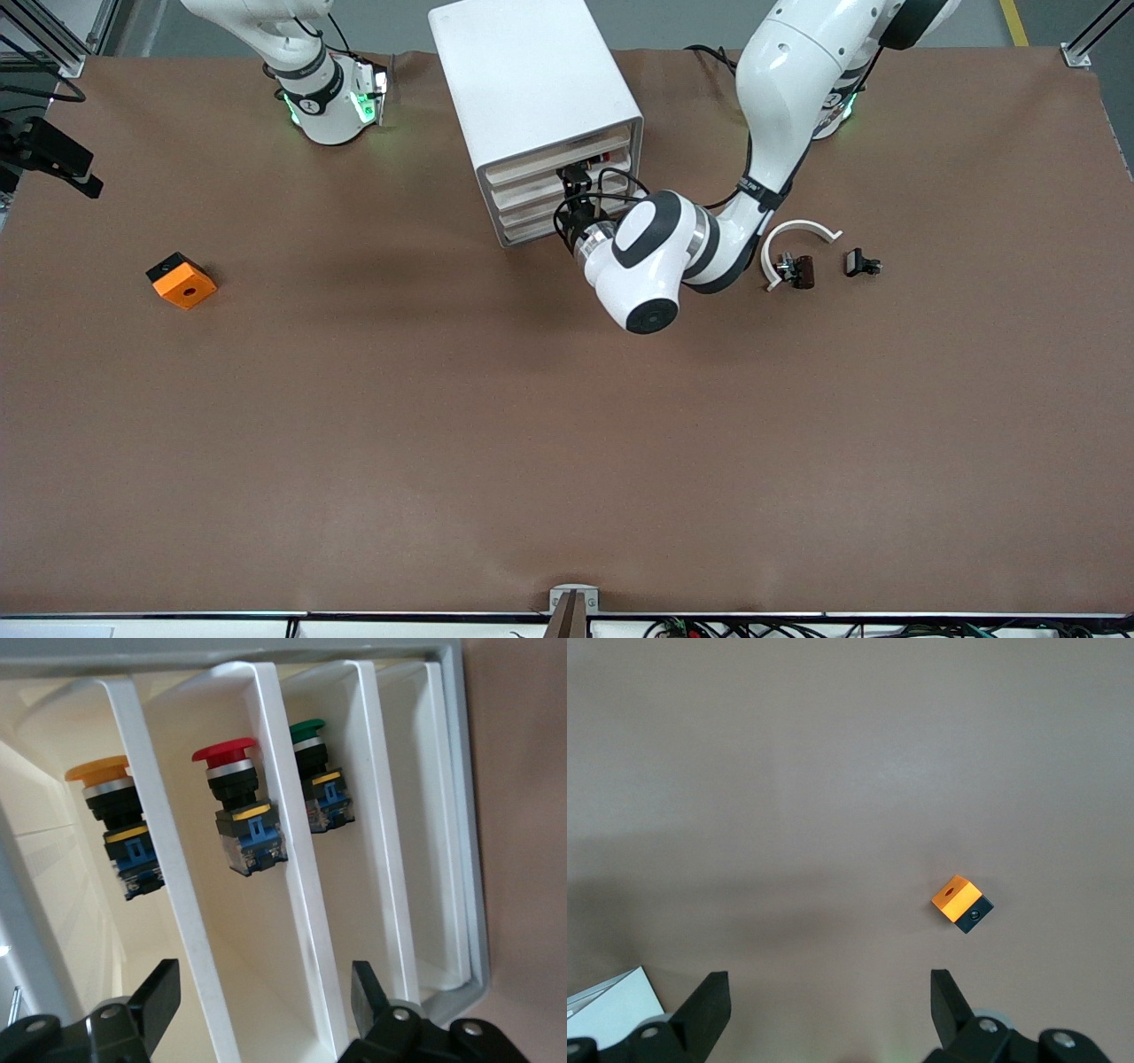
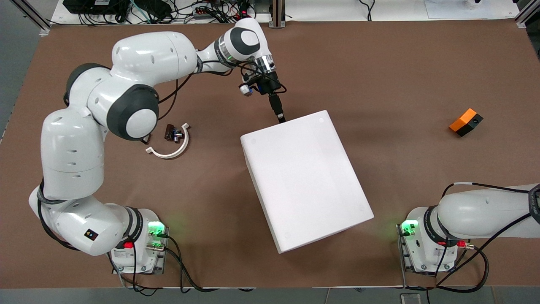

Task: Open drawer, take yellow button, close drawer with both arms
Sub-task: 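Grasp the drawer handle with the left gripper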

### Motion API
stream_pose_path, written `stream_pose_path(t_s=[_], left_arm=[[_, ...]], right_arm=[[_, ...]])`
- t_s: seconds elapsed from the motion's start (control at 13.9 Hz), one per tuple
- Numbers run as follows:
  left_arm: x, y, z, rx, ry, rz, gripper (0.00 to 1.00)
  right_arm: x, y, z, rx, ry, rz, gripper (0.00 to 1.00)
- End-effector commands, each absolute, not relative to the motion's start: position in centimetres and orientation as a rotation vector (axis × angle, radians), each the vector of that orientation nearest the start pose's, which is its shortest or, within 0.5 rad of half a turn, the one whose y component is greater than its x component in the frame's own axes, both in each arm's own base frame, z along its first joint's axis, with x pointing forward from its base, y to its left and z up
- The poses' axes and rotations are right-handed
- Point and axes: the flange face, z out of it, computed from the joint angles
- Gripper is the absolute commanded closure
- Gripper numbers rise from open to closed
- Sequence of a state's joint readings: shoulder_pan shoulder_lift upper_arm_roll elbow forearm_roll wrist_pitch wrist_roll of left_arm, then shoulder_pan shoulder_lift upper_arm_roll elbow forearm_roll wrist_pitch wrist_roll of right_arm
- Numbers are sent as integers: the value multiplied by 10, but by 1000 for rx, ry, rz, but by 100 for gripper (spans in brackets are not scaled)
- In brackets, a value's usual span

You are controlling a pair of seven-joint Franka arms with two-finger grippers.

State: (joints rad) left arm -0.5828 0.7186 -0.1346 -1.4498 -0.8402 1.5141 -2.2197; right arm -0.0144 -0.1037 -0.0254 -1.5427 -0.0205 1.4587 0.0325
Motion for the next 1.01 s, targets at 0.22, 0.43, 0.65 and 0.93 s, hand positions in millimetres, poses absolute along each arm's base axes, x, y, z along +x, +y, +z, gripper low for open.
stream_pose_path(t_s=[0.22,0.43,0.65,0.93], left_arm=[[447,-494,274,1984,2525,-1820,26],[445,-498,272,1919,2550,-1886,44],[437,-505,267,1921,2574,-1894,44],[433,-508,268,1888,2625,-1918,57]], right_arm=[[501,-23,687,-3168,128,-37,0],[501,-22,687,-3168,125,-36,0],[501,-22,687,-3168,128,-34,0],[503,-25,684,-3163,134,-22,0]])
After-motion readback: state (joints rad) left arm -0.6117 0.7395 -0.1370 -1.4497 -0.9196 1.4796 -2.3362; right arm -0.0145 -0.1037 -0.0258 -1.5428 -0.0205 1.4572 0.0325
